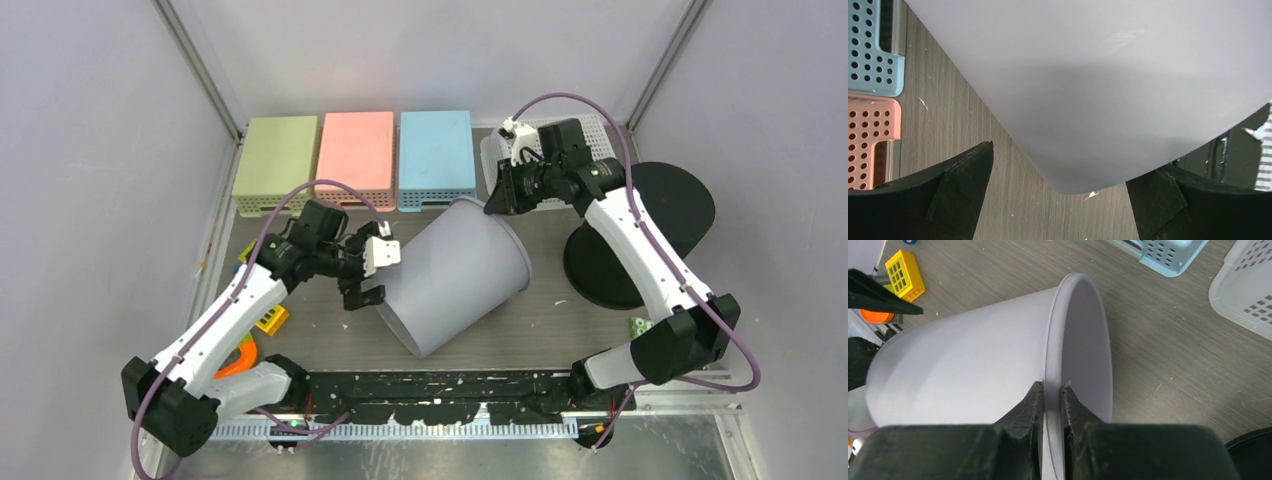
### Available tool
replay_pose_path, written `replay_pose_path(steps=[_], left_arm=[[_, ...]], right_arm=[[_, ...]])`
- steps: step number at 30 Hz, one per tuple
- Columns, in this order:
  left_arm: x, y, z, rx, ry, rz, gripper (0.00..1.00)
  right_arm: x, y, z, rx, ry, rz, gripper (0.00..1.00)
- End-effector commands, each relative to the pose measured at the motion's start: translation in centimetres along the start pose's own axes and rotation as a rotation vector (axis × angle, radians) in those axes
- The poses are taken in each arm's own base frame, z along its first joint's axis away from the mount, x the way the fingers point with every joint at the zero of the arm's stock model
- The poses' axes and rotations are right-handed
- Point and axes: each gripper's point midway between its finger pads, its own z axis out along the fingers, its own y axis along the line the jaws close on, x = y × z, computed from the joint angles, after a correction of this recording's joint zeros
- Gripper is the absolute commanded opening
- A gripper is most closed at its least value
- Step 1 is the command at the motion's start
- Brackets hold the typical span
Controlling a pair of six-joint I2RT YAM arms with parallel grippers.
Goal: Turn the large container upside down
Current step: Turn the container upside down at the center of the board.
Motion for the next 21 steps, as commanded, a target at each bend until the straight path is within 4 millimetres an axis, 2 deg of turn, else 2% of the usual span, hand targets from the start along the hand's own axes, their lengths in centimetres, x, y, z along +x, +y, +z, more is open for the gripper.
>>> replay_pose_path(steps=[1,5,9,21], left_arm=[[-7.7,2.2,-2.2,-0.054,-0.22,-0.027,1.0],[-9.6,2.6,-3.1,-0.049,-0.257,-0.085,1.0],[-10.7,3.3,-3.6,-0.065,-0.271,-0.116,1.0],[-10.9,5.4,-3.4,-0.145,-0.264,-0.184,1.0]], right_arm=[[1.4,1.6,0.5,-0.105,0.079,0.063,0.01],[1.7,1.5,0.7,-0.139,0.096,0.101,0.01],[2.7,1.1,1.1,-0.16,0.123,0.134,0.01],[5.4,-1.3,1.7,-0.159,0.166,0.163,0.01]])
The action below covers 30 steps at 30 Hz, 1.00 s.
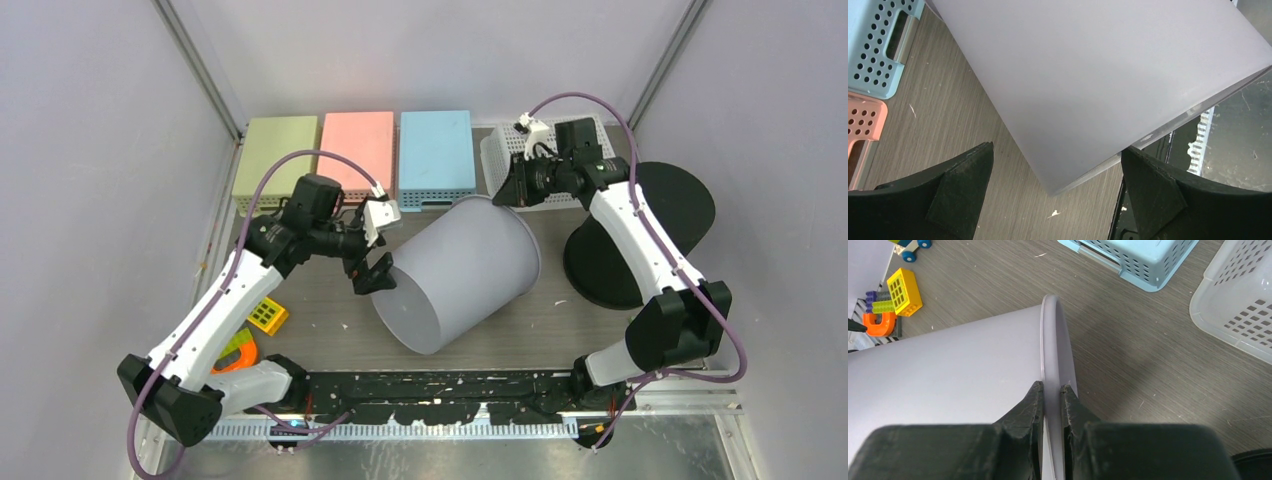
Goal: Turn the large container upside down
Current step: Turn the container upside down at the center of the board.
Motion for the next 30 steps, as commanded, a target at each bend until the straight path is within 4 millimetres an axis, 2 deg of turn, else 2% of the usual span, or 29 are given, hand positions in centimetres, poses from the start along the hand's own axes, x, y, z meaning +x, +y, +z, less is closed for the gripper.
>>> replay_pose_path(steps=[1,15,22,30], left_arm=[[-5.7,3.4,-0.2,-0.131,-0.171,0.087,1.0],[-7.6,5.2,0.8,-0.146,-0.183,0.02,1.0],[-7.7,5.7,1.5,-0.137,-0.181,-0.017,1.0],[-7.5,6.2,2.3,-0.136,-0.176,-0.048,1.0]], right_arm=[[6.3,2.6,0.2,-0.125,0.21,0.138,0.01],[7.3,-1.5,0.7,0.002,0.161,0.103,0.01],[6.3,-3.1,1.6,0.06,0.119,0.081,0.01],[5.2,-4.0,2.4,0.084,0.084,0.08,0.01]])
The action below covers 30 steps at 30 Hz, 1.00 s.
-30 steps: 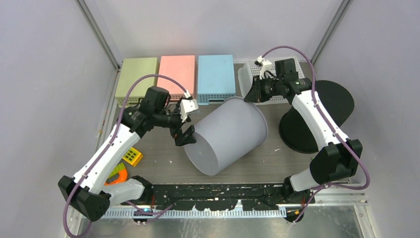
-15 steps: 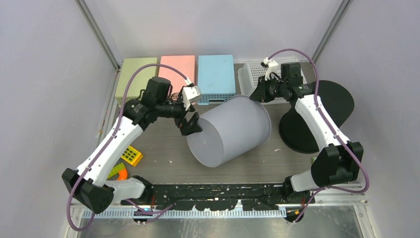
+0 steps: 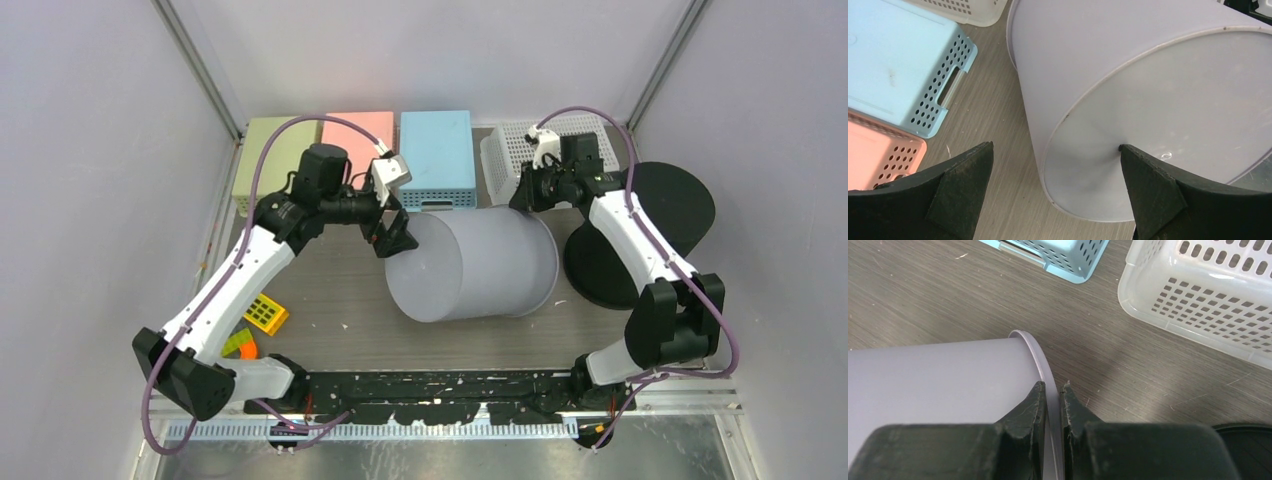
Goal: Turn the large container upside down
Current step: Turn the container upside down at the center of the board.
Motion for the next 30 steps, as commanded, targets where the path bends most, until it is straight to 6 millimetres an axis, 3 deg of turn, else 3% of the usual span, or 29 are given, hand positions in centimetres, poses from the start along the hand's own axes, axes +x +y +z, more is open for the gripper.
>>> replay_pose_path(steps=[1,14,21,30], left_arm=[[-0.9,2.0,1.3,-0.057,-0.026,0.014,1.0],[-2.2,2.0,1.9,-0.04,-0.042,-0.005,1.0],[-3.1,2.2,2.1,-0.042,-0.038,-0.009,1.0],[-2.9,2.1,2.4,-0.04,-0.033,-0.02,1.0]], right_arm=[[3.4,3.0,0.5,-0.103,0.126,0.087,0.01],[3.3,2.0,1.8,-0.061,0.104,0.11,0.01],[3.1,1.5,4.3,-0.08,0.082,0.152,0.01],[1.7,2.3,6.9,-0.124,0.064,0.197,0.01]])
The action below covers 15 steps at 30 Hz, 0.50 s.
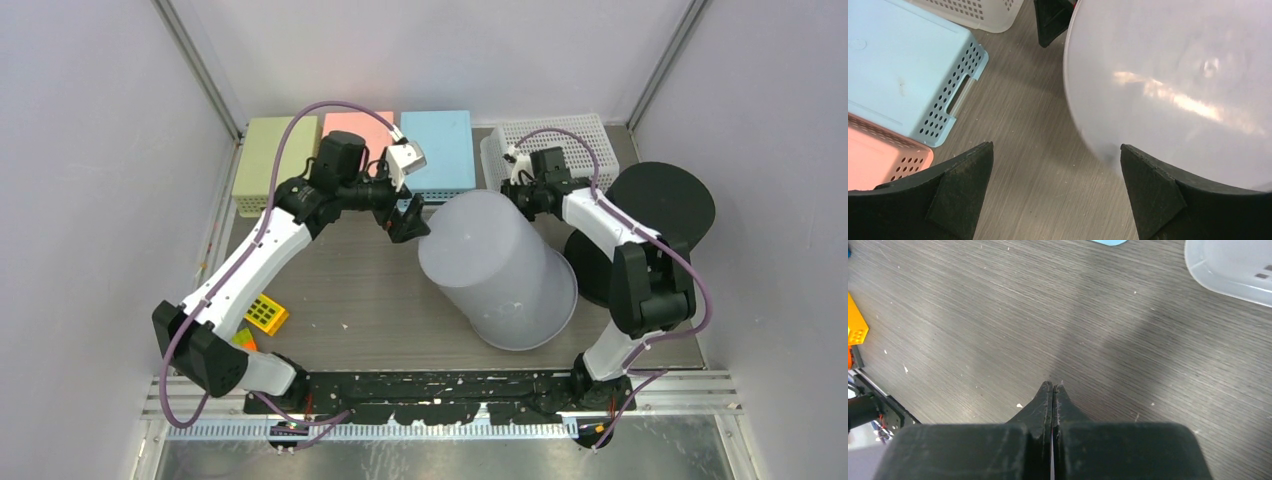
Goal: Turn the large container upside down
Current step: Turn the container upside down at the center of the board.
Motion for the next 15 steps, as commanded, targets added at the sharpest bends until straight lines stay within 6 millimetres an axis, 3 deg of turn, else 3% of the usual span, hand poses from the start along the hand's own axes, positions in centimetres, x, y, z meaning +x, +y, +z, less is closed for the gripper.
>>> replay_pose_path(steps=[1,10,15], left_arm=[[-1.5,-0.1,-0.3,-0.011,-0.036,0.016,1.0],[-2.5,-1.0,-0.4,0.04,-0.061,0.028,1.0],[-3.9,-2.3,-1.5,0.086,-0.094,0.082,1.0]], right_arm=[[-3.0,1.9,0.3,-0.055,-0.079,-0.013,0.01],[-3.2,1.8,0.8,-0.045,-0.088,-0.015,0.01],[-3.5,1.7,0.5,-0.029,-0.104,-0.02,0.01]])
